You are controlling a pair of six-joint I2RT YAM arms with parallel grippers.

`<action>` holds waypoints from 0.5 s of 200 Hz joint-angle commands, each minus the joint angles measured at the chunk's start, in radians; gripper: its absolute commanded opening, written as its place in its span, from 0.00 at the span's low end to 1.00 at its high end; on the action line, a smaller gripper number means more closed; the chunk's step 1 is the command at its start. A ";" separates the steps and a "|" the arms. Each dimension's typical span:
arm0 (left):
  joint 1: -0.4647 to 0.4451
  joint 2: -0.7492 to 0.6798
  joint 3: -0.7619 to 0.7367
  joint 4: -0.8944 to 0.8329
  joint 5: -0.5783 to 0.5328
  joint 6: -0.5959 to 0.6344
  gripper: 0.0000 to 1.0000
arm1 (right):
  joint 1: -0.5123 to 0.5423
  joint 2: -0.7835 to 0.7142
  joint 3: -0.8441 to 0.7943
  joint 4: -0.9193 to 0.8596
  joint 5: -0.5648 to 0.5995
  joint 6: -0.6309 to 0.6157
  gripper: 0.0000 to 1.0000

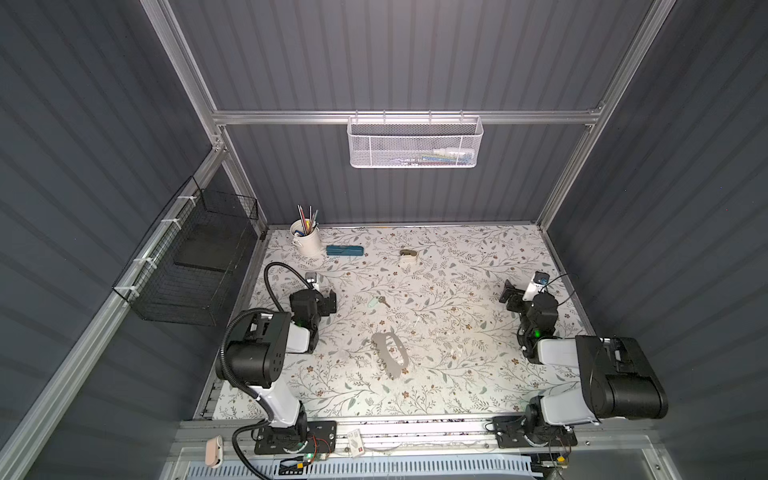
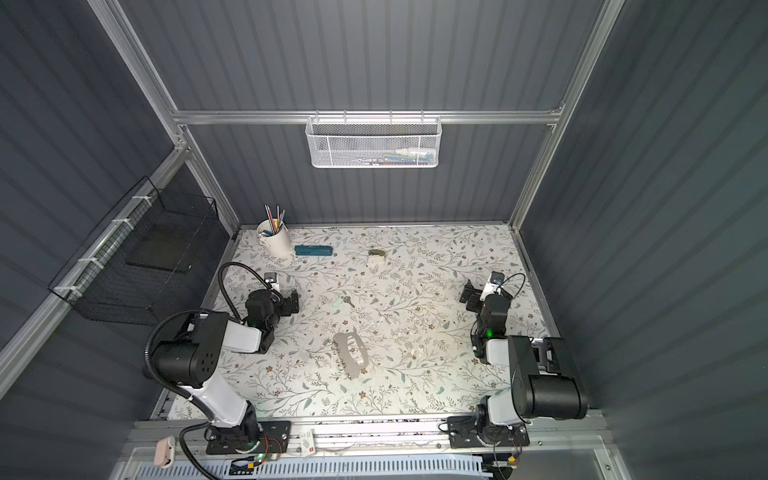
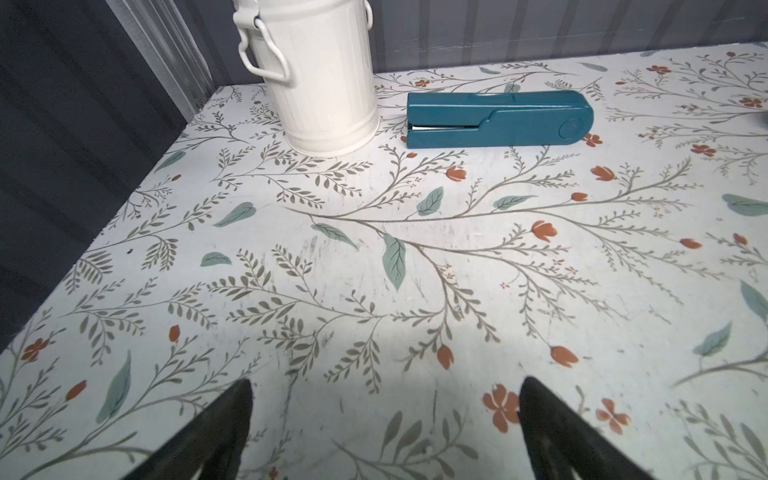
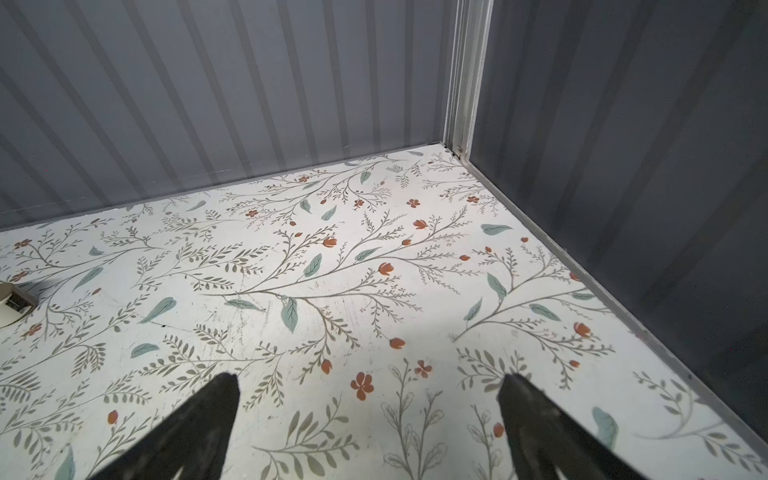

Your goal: Put the keys on the keyring

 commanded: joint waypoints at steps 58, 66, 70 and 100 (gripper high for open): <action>0.012 0.001 0.015 0.000 0.007 -0.004 1.00 | -0.001 -0.002 -0.004 0.018 0.012 0.007 0.99; 0.012 0.001 0.015 0.000 0.007 -0.004 1.00 | -0.001 -0.004 -0.005 0.019 0.012 0.006 0.99; 0.012 0.001 0.016 0.000 0.007 -0.005 1.00 | 0.000 -0.004 -0.005 0.019 0.013 0.006 0.99; 0.012 0.001 0.017 -0.003 0.008 -0.004 1.00 | -0.001 -0.005 -0.006 0.019 0.013 0.007 0.99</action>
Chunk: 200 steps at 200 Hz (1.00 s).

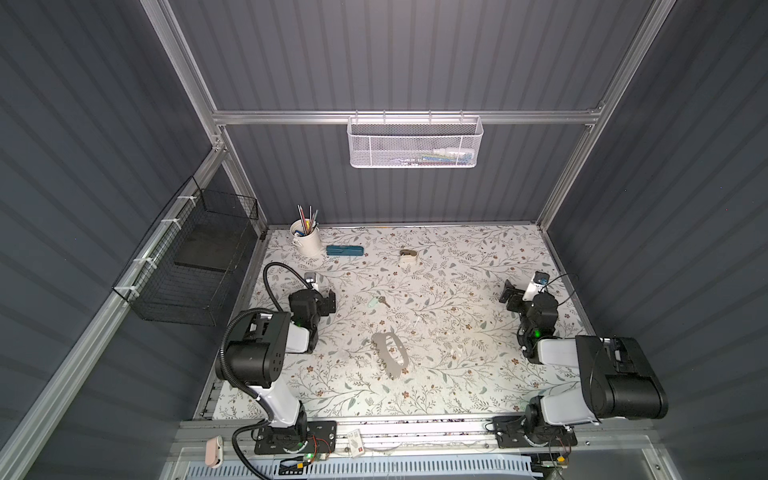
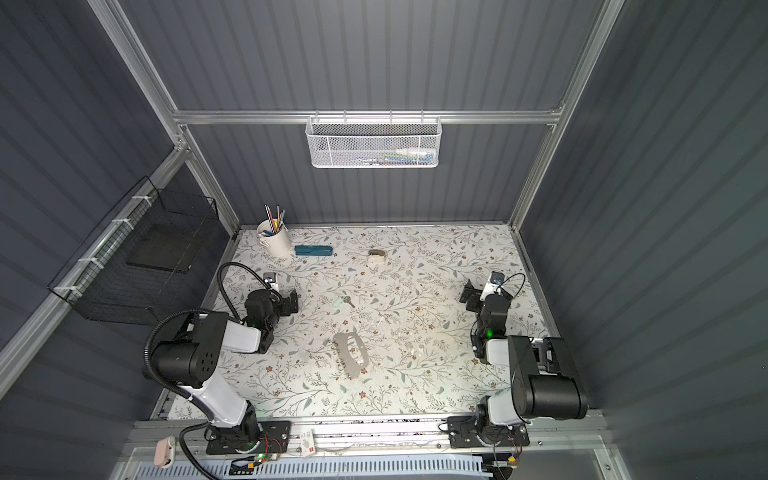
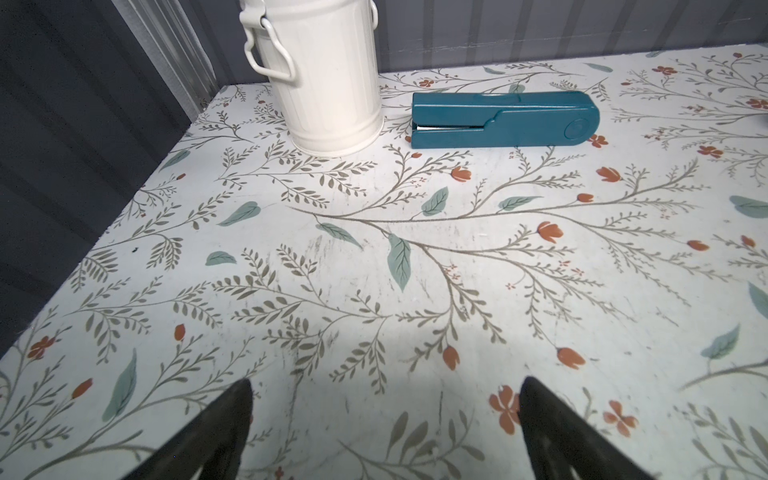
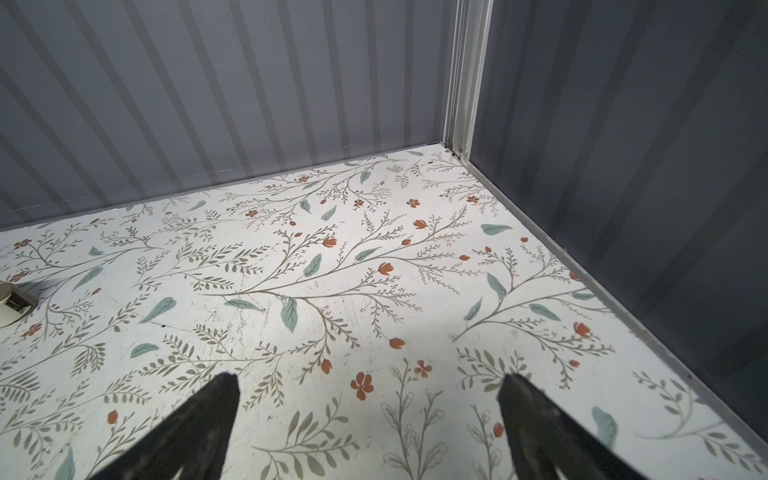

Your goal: Put the keys on the keyring

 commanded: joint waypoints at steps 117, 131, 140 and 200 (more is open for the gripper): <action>0.010 -0.042 0.054 -0.098 -0.025 -0.016 1.00 | -0.001 -0.030 -0.013 0.017 -0.016 -0.007 0.99; 0.009 -0.104 0.132 -0.281 -0.059 -0.030 1.00 | -0.001 -0.095 -0.002 -0.064 0.000 -0.001 0.99; 0.009 -0.147 0.190 -0.404 -0.083 -0.049 1.00 | -0.001 -0.147 0.010 -0.131 0.021 0.004 0.99; 0.010 -0.246 0.661 -1.179 -0.091 -0.377 1.00 | -0.002 -0.491 0.207 -0.694 0.075 0.359 0.99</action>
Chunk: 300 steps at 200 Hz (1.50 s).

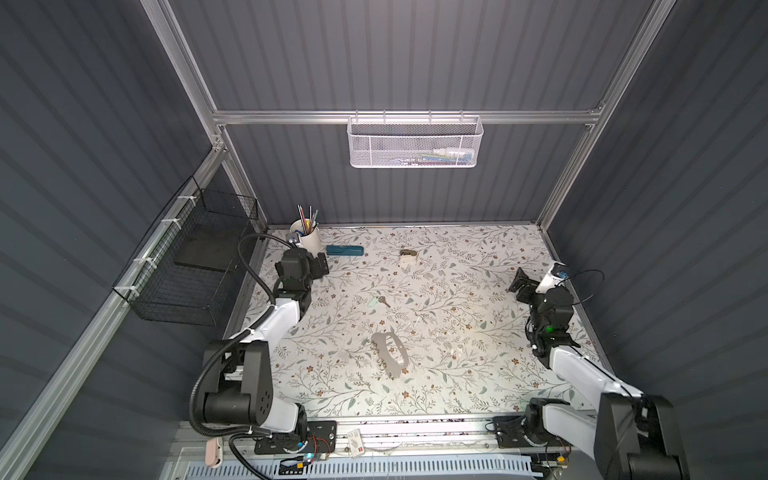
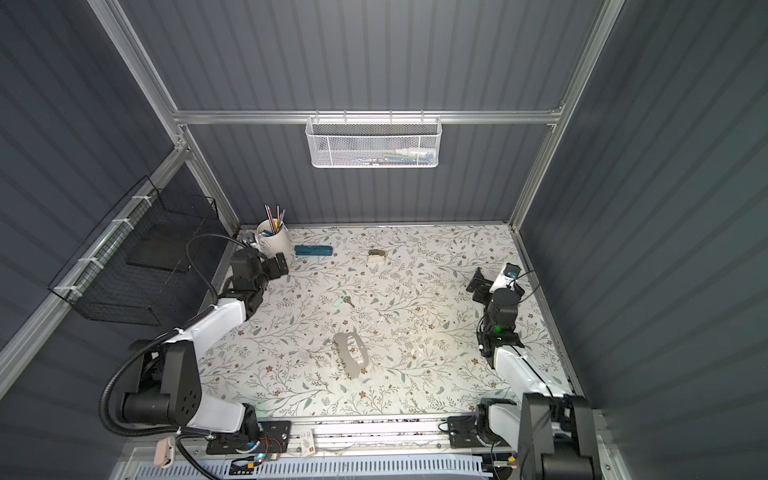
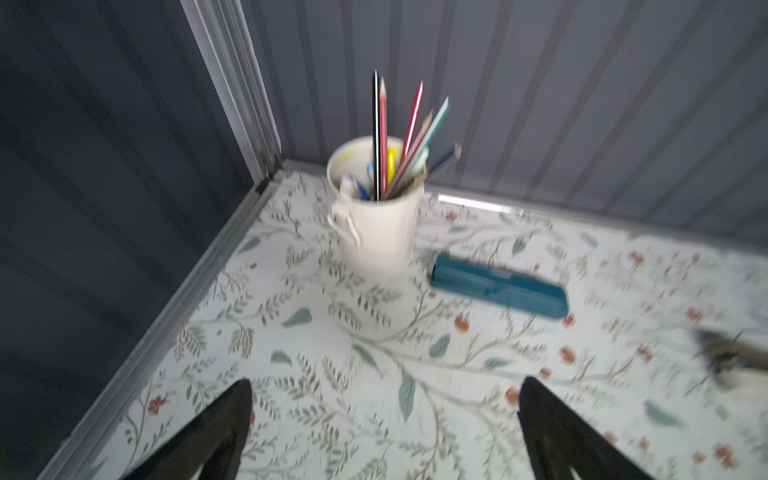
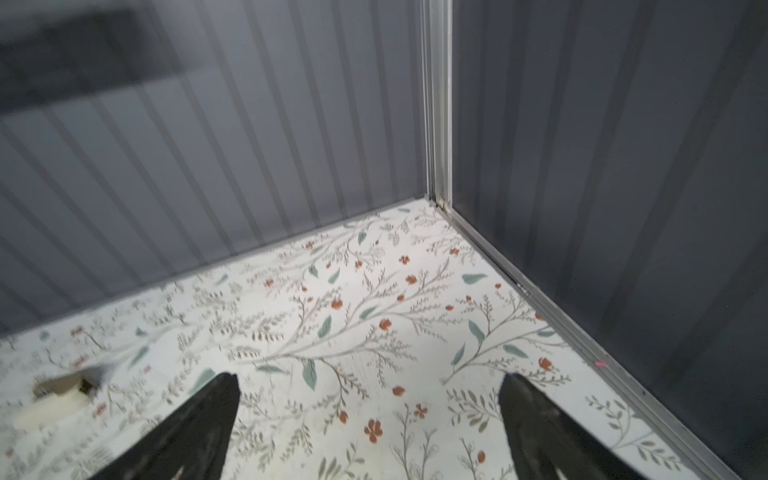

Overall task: Put the keys on the keyring
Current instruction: 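Move the left gripper over the silver keyring plate while the right arm lifts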

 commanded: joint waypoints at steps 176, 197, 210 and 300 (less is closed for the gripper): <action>-0.426 -0.165 -0.124 -0.766 0.329 -0.462 0.82 | 0.358 -0.053 0.346 -0.764 -0.258 0.296 0.99; -0.429 -0.164 -0.135 -0.792 0.376 -0.551 0.76 | 0.407 -0.031 0.368 -0.776 -0.217 0.269 0.99; -0.432 -0.166 -0.141 -0.781 0.399 -0.606 0.72 | 0.427 -0.019 0.375 -0.774 -0.208 0.260 0.99; -0.582 -0.129 -0.173 -0.728 0.382 -0.708 0.63 | 0.495 0.007 0.372 -0.755 -0.205 0.193 0.99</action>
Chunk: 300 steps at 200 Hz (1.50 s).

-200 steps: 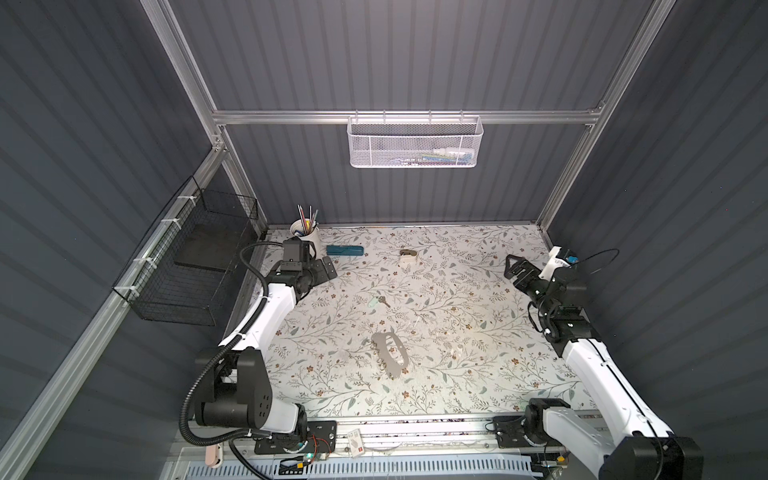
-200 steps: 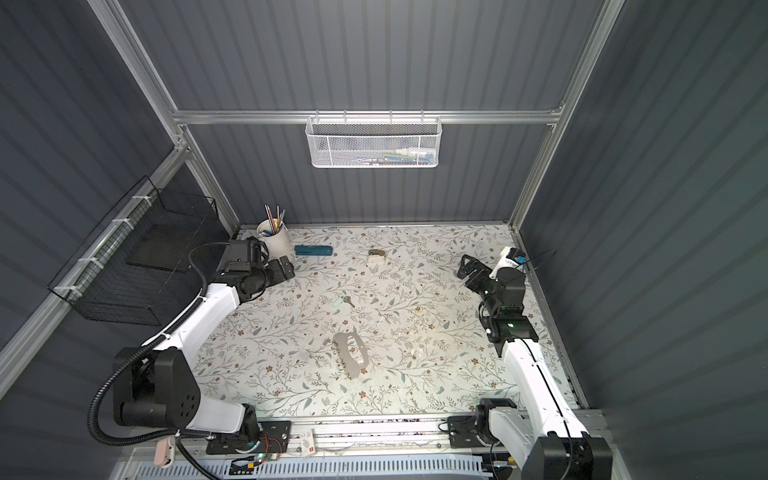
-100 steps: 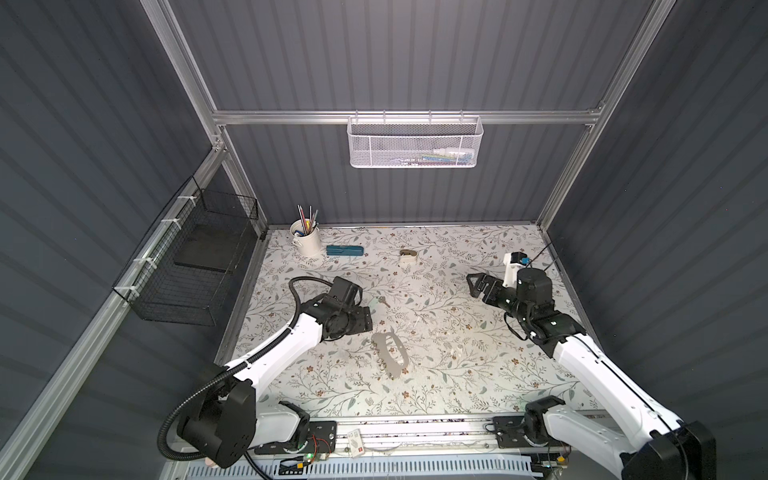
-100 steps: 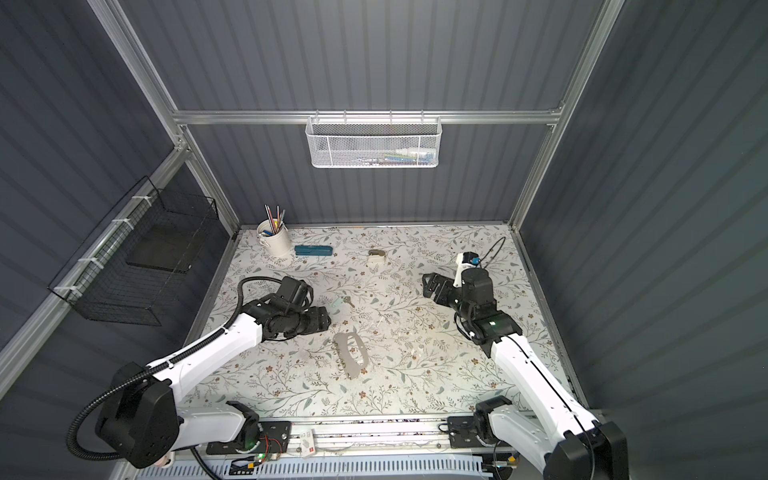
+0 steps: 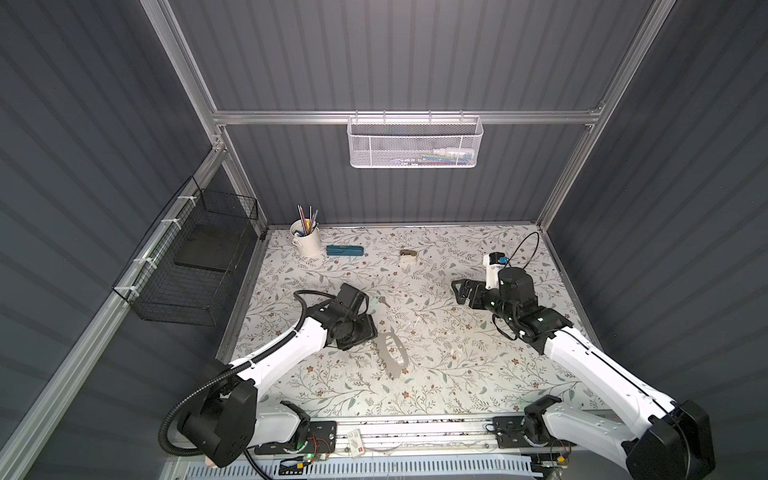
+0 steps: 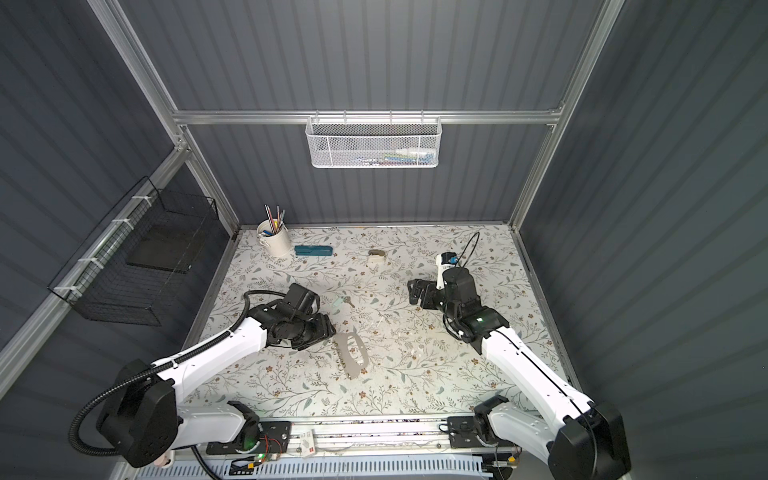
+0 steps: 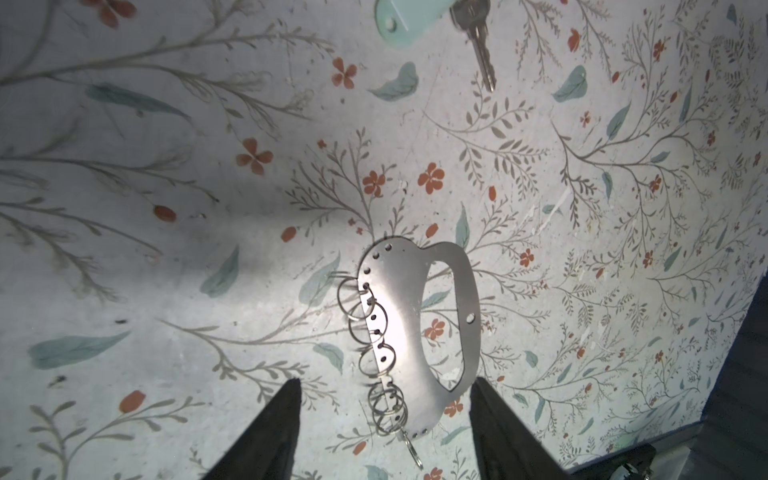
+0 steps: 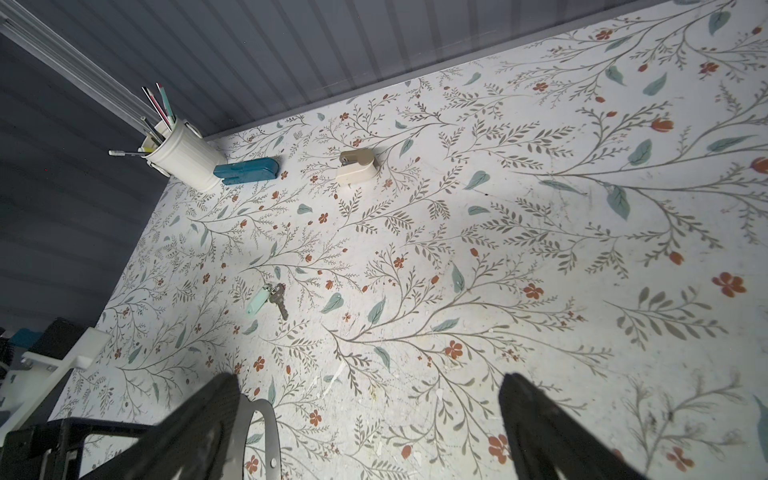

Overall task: Put the keys on the keyring
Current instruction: 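Move the left gripper over the silver keyring plate while the right arm lifts, then lower the left gripper and pinch the edge of the silver keyring plate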

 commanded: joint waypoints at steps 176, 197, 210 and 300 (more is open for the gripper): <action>-0.074 0.138 0.124 -0.130 -0.227 0.285 0.37 | 0.073 -0.014 0.019 -0.054 0.017 -0.067 0.99; -0.074 0.185 0.141 -0.173 -0.216 0.332 0.31 | 0.079 -0.010 0.024 -0.056 0.020 -0.065 0.99; -0.074 0.205 0.132 -0.175 -0.201 0.348 0.30 | 0.081 -0.010 0.027 -0.057 0.024 -0.064 0.99; -0.076 0.334 0.195 -0.200 -0.235 0.595 0.33 | 0.094 -0.012 0.027 -0.069 0.037 -0.061 0.99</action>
